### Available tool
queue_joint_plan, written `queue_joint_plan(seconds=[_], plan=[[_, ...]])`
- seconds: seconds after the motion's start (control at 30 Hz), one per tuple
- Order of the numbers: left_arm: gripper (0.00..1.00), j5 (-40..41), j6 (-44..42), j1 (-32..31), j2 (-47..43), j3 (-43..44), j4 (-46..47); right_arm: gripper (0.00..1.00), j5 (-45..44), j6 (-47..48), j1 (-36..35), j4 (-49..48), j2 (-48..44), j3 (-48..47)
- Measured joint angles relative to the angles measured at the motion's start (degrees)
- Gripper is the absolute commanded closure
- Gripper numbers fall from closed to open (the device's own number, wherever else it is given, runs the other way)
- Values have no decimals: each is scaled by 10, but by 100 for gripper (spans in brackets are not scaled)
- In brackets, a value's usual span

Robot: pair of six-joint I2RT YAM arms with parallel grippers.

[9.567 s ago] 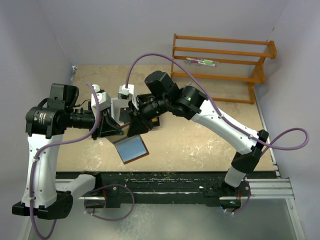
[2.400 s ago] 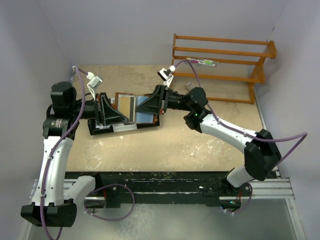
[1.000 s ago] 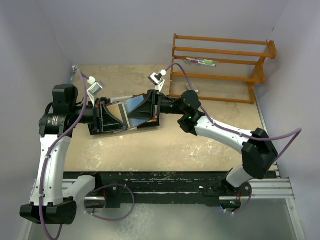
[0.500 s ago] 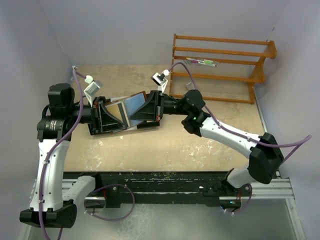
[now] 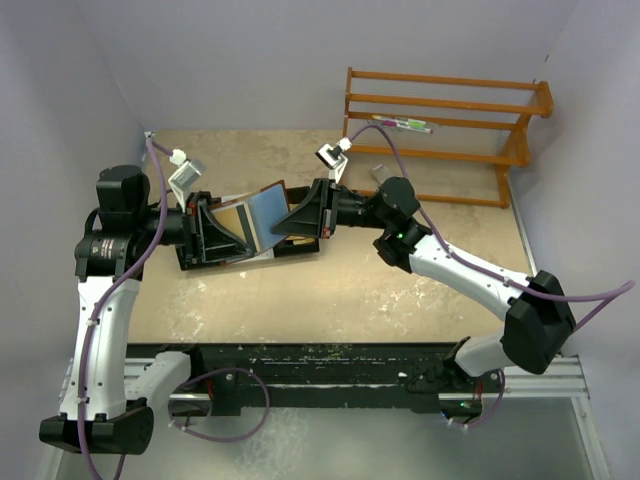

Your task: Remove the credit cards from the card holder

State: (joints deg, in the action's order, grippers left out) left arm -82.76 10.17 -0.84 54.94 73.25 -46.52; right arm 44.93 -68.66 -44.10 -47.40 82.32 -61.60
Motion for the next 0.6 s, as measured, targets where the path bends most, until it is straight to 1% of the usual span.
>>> queue_joint_plan(seconds=[0.3,0.37,0.43,0.47,0.6], plan=[[79,-2,4,0,0,0,4,100,1,6,4,13,-3,11],[79,-2,4,0,0,0,5,89,2,7,4,16,-3,11],[79,-2,3,0,0,0,4,81,6,9,4,18,-3,10],[79,-2,2,0,0,0,4,79,8,9,4,20,-3,9],[79,1,-12,0,-1,2,-5,78,9,29,5,43,-3,-12]])
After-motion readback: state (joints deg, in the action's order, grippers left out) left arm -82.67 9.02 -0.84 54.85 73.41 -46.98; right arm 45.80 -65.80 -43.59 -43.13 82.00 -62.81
